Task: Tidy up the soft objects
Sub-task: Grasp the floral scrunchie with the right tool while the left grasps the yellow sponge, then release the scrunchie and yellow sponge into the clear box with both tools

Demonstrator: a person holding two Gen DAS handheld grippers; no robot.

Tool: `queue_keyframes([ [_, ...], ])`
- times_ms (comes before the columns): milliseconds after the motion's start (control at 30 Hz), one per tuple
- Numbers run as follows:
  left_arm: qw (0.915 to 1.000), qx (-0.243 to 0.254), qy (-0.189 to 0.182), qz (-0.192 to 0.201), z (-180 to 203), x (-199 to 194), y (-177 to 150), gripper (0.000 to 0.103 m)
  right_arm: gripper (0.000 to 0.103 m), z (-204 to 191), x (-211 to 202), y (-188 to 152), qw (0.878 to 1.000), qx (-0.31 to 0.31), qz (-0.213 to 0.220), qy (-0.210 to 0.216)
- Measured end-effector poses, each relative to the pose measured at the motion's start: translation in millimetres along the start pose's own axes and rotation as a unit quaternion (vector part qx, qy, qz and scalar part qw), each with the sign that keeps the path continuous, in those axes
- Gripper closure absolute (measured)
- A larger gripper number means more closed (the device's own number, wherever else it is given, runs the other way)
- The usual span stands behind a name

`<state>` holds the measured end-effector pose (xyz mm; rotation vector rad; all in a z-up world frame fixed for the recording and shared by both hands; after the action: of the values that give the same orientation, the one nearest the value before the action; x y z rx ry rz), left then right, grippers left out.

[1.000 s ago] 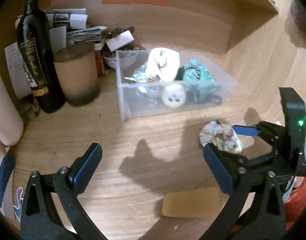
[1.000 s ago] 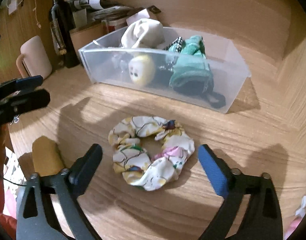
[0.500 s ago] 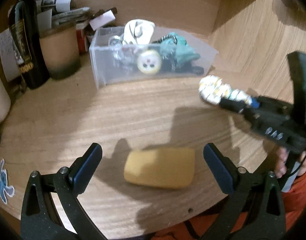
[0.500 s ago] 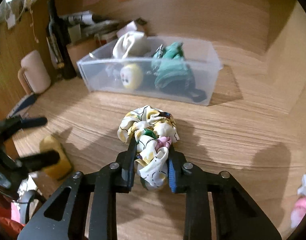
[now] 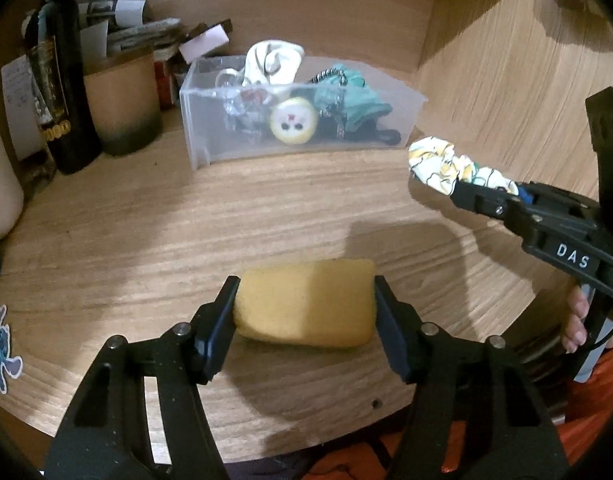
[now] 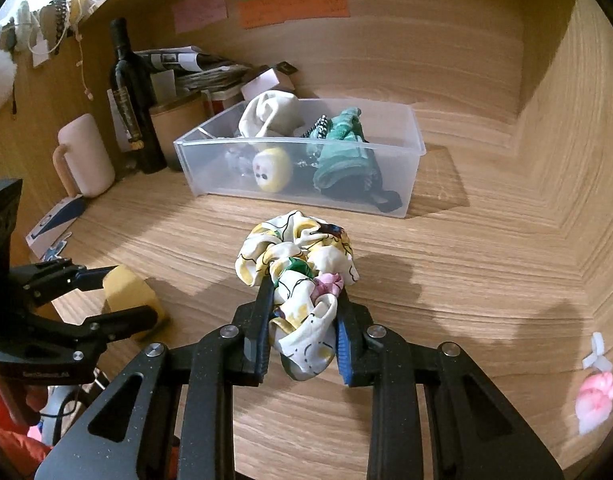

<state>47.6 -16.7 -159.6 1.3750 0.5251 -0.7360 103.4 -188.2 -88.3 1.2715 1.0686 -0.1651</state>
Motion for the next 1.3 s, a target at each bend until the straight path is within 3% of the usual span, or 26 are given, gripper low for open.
queue_keyframes([
  [567,0.9935,-0.005,0.02,0.112,-15,-27,88,0.04,0.079,2,-18,45,0.998,-0.004,0.067,0.001],
  [867,0.9891,-0.012,0.018,0.145,-24,-28,133,0.04,0.079,3,-21,78,0.994,-0.009,0.107,0.002],
  [1100,0.9903,-0.023,0.031,0.133,-38,0,160,0.04,0.079,5,-15,105,0.991,-0.018,0.13,-0.001],
  [1300,0.9934,-0.033,0.03,0.106,-48,31,172,0.04,0.079,3,8,123,0.992,-0.032,0.123,-0.003],
])
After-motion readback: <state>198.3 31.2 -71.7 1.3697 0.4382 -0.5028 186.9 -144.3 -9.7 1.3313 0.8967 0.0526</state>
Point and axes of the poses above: each gripper's, at about its wrist camera, not at the fingertips, and x roughly the way its jaws point, z to its right, y to its top, the point moved 3 cm from there along x, roughly the way its jaws point, and after that the axes turned 1 degree about -x, right-handed, at the moved point
